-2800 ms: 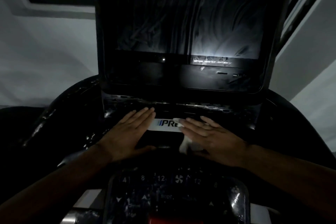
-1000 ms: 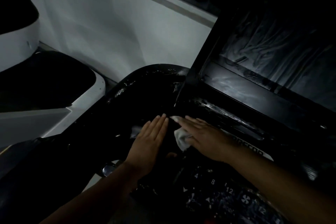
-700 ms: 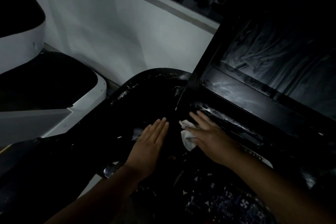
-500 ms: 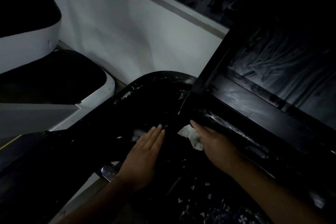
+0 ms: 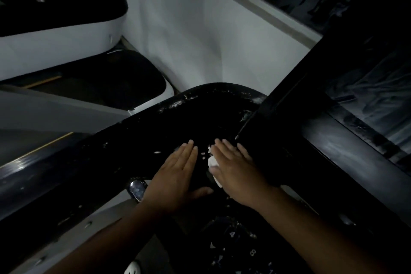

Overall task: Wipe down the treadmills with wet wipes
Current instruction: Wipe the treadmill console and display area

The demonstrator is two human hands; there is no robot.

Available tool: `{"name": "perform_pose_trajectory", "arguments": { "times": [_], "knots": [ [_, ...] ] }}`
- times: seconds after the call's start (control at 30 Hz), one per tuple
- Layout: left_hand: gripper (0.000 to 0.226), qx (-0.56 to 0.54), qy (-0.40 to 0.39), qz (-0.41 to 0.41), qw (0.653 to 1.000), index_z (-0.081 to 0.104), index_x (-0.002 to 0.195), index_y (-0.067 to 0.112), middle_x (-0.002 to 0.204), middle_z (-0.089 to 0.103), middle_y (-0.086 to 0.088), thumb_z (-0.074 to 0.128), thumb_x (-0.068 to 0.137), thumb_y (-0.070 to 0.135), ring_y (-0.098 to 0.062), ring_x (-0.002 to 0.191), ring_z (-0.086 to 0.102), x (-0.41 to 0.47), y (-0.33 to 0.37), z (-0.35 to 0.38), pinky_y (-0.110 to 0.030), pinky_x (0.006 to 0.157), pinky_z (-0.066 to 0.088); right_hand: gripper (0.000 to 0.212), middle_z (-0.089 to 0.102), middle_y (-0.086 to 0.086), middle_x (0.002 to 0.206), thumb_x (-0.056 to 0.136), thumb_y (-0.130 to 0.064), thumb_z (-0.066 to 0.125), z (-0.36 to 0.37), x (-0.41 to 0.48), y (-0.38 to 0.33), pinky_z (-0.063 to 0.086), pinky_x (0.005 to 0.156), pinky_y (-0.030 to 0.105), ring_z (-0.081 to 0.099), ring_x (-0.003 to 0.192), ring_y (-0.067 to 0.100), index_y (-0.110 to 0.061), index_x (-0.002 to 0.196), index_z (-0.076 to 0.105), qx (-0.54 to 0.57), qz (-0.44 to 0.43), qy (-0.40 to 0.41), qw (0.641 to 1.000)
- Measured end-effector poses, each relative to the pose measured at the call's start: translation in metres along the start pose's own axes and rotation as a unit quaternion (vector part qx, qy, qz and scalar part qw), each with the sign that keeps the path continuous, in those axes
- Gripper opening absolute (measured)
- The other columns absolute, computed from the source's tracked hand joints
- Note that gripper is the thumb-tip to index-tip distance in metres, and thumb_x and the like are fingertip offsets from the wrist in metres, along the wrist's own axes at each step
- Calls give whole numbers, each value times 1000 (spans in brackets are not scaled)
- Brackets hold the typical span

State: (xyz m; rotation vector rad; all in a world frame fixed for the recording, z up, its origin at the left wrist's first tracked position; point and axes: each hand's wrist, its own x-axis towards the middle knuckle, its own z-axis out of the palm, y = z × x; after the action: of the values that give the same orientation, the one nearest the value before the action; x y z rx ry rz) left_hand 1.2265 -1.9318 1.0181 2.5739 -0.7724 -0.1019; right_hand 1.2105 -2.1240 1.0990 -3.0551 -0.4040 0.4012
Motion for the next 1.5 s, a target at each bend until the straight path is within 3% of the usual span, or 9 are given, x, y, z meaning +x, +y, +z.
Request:
{"name": "perform_pose_trajectory", "arguments": {
  "times": [0.2, 0.43, 0.6, 0.7, 0.83, 1.0, 1.2, 1.33, 1.5],
  "knots": [
    [123, -28, -1, 5, 1000, -9, 159, 20, 164, -22, 6, 0, 67, 101, -8, 150, -22, 0, -1, -2, -22, 119, -13, 47, 56, 4, 136, 95, -40, 39, 9, -23, 8, 53, 97, 41, 53, 124, 26, -19, 131, 60, -38, 32, 100, 994],
    [117, -20, 17, 2, 1000, -1, 161, 16, 166, -14, -1, 25, 75, 91, -11, 151, -17, 1, -3, -2, -24, 118, -13, 52, 18, -1, 167, 109, -32, 28, 7, 27, -12, -2, 123, 33, 12, 154, 12, -19, 159, 23, -26, -39, 24, 999],
    [123, -31, 17, -16, 999, -2, 161, 14, 164, -18, 0, 21, 70, 93, -11, 149, -20, 1, -1, -3, -26, 118, -13, 65, 31, -2, 163, 95, -34, 14, 6, -1, 27, 23, 122, 42, 26, 150, 10, -17, 155, 34, -58, -75, 4, 995],
    [124, -29, 8, -10, 999, -4, 161, 14, 163, -20, 0, 22, 70, 94, -11, 149, -21, 2, -3, -3, -29, 123, -8, 61, 32, -3, 162, 102, -38, 14, -3, 17, 18, 9, 124, 31, 24, 151, 11, -18, 158, 26, -14, -17, 2, 1000],
    [122, -20, 19, -19, 999, 4, 161, 11, 167, -9, -6, 29, 74, 92, -15, 152, -14, 1, -1, -3, -30, 121, -8, 54, 38, -2, 159, 106, -21, 43, -5, 31, -16, 24, 119, 29, 31, 146, 21, -18, 158, 27, 78, -12, 40, 996],
    [129, -11, -6, -46, 999, -11, 160, 14, 164, -25, -3, 17, 65, 98, -17, 153, -20, 2, -2, -3, -35, 126, -5, 51, 31, -5, 163, 109, -25, 33, -15, 18, 2, 3, 120, 22, 21, 150, 9, -22, 159, 23, 28, -6, 13, 999],
    [135, -17, -7, -65, 998, -8, 161, 13, 167, -20, -5, 21, 64, 101, -17, 154, -18, 1, -3, -1, -33, 126, -5, 53, 22, 0, 166, 109, -26, 40, 8, 18, -8, 17, 125, 33, 6, 152, 7, -17, 159, 24, 24, -91, 39, 995],
    [135, -12, -19, -70, 997, -12, 160, 14, 165, -26, -3, 22, 63, 100, -15, 152, -23, 3, -1, -4, -31, 124, -10, 45, 35, -1, 159, 111, -34, 26, -8, -15, 29, 23, 120, 23, 26, 148, 10, -20, 154, 29, -14, -165, 53, 985],
    [142, -18, -19, -69, 997, -10, 161, 14, 167, -23, -4, 10, 56, 106, -15, 153, -22, 3, -2, -2, -32, 125, -7, 61, 16, -5, 168, 105, -24, 49, 2, 15, 8, 24, 122, 33, 18, 151, 11, -22, 160, 22, 77, -90, 21, 993]
  ]
}}
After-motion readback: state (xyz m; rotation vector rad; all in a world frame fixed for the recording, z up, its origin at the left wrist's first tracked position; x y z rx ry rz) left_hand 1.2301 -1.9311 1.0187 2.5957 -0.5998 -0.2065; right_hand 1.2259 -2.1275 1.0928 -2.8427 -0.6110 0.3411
